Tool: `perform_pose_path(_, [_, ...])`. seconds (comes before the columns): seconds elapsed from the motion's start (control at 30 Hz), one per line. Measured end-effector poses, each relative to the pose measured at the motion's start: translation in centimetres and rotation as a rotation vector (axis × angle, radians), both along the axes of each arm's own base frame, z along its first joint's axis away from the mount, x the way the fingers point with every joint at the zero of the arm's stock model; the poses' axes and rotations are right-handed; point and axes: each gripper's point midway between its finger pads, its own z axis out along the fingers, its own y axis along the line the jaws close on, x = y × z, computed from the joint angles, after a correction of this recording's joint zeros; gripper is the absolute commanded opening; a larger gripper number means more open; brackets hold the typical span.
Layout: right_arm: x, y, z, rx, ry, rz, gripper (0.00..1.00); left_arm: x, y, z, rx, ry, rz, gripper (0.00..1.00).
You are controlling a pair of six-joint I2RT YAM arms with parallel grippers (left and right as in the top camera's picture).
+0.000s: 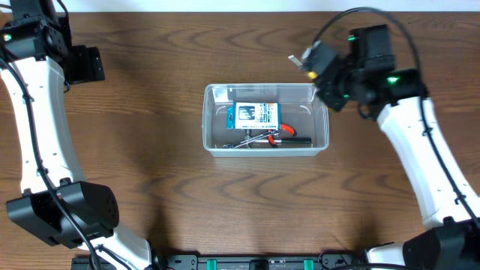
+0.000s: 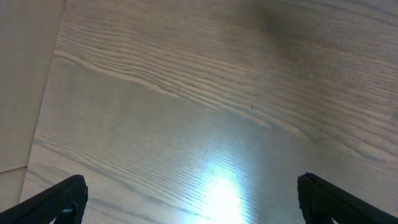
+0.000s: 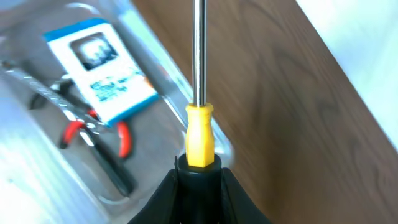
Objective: Pack container
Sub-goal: 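Lower the screwdriver into the container and open the right gripper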
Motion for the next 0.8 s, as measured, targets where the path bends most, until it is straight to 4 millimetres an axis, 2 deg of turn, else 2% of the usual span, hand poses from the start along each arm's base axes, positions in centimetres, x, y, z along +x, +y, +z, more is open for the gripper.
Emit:
perform_pose_path(0.13, [-1.7,2.9,-0.4,-0.025,0.015,0.1,0.08,0.0,0.0,0.0,0.0,0.0,0.0,0.98])
perform_pose_path(0.3, [-3.8,4.6,-1.4,-0.066,0.063,0.192,0.1,0.0,0.0,0.0,0.0,0.0,0.0,0.98])
perform_pose_path(0.4, [-4.0,4.8,-2.4,-0.083,0.09,0.21,0.09,0.0,0.0,0.0,0.0,0.0,0.0,0.98])
perform_pose_path(0.8, [-3.6,4.7,-8.8,-0.165,0.242,0.251,0.1,0.0,0.0,0.0,0.0,0.0,0.0,0.98])
